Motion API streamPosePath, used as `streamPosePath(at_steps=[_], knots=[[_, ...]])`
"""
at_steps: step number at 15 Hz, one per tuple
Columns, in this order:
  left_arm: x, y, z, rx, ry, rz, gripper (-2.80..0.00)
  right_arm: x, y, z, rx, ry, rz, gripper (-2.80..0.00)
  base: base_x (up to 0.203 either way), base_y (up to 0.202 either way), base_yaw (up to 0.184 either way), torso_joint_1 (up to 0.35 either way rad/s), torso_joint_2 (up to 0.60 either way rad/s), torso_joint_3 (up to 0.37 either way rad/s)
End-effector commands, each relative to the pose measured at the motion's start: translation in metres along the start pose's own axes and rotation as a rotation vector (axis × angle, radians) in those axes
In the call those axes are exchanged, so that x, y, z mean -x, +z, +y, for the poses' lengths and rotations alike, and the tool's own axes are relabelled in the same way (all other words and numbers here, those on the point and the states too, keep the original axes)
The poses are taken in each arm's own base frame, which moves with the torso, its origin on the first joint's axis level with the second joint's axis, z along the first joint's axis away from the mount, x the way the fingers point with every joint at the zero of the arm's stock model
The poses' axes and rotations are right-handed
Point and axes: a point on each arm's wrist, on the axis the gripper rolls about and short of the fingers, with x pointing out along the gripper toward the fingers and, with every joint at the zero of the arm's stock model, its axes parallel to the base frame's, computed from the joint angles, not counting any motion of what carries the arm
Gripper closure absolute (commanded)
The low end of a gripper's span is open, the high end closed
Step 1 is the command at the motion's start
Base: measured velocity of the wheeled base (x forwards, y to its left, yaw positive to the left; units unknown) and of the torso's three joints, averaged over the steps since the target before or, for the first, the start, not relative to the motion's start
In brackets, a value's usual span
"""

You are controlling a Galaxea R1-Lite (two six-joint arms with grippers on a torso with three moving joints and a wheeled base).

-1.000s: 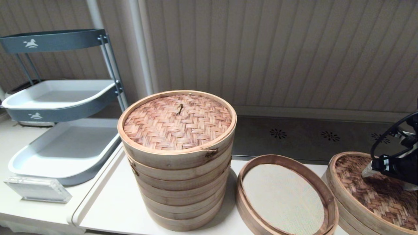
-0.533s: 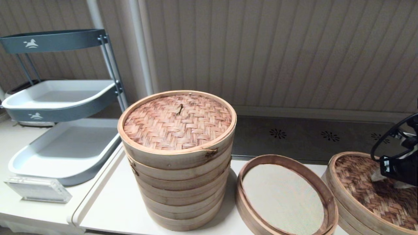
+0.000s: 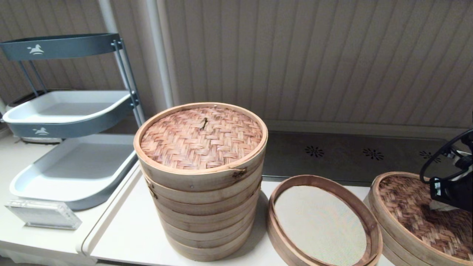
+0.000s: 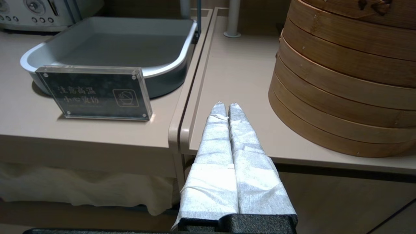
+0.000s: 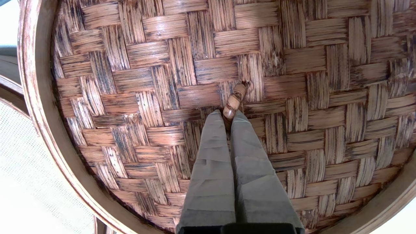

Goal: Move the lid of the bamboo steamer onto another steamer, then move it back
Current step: Pick up the steamer

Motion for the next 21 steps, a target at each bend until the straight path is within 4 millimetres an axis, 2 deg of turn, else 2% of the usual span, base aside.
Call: streamPosePath(at_steps=[1, 6, 17, 21], knots=[[0.000, -0.001, 0.000, 0.000, 0.000, 0.003, 0.00, 0.002, 0.001, 0.000, -0.001, 0.002, -0.007, 0.00, 0.000, 0.000, 0.000, 0.000, 0.00, 0.000], [0.000, -0.001, 0.000, 0.000, 0.000, 0.003, 0.00, 0.021, 0.001, 0.002, 0.004, 0.010, -0.074, 0.00, 0.000, 0.000, 0.000, 0.000, 0.00, 0.000], [0.000, -0.001, 0.000, 0.000, 0.000, 0.003, 0.00, 0.045, -0.001, 0.008, 0.023, 0.024, -0.151, 0.00, 0.000, 0.000, 0.000, 0.000, 0.00, 0.000], [0.000, -0.001, 0.000, 0.000, 0.000, 0.003, 0.00, 0.040, -0.002, 0.009, 0.025, 0.025, -0.132, 0.00, 0.000, 0.000, 0.000, 0.000, 0.00, 0.000]])
